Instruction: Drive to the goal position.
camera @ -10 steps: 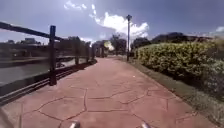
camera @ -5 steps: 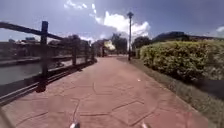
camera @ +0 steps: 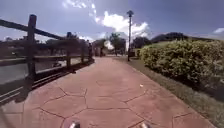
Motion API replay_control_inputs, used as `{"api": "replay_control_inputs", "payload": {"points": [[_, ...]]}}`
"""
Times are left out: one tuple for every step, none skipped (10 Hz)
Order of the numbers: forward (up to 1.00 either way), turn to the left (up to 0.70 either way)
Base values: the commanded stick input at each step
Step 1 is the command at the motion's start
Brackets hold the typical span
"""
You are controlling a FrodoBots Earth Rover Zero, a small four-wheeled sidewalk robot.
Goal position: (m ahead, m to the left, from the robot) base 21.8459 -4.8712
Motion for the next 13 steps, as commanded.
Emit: {"api": "replay_control_inputs", "payload": {"points": [[0.85,0.00],[0.85,0.00],[0.85,0.00],[0.85,0.00],[0.85,0.00],[0.85,0.00],[0.85,0.00],[0.85,0.00],[0.85,0.00],[0.85,0.00],[0.85,0.00],[0.85,0.00],[0.85,0.00]]}}
